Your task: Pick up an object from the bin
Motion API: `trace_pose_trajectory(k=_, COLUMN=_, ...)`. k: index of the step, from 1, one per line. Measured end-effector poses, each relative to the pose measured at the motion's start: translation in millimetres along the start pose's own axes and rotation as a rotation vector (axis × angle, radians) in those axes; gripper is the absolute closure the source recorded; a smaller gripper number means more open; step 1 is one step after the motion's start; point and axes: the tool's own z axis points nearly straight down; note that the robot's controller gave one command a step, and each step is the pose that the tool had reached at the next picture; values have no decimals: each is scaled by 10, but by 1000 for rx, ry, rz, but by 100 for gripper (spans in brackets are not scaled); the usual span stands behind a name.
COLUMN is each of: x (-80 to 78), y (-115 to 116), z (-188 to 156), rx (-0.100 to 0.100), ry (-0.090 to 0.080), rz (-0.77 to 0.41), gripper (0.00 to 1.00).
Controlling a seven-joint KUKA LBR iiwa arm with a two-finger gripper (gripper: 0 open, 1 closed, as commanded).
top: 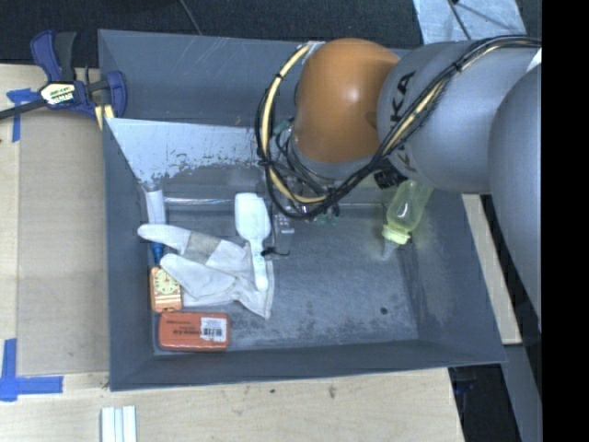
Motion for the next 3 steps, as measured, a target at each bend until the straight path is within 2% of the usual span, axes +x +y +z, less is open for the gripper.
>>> trace_pose_trajectory(k=1, x=-16, y=-5, z=-53, rx=-1, ry=-8, rz=2, gripper=0)
trace_pose_trajectory(k=2, x=-80, y=297, z=393, rx=1, ry=-17, rz=-208, gripper=0)
trace_pose_trajectory(k=3, x=-29, y=582, z=395, rx=0, ry=-5, rz=-173, gripper=0)
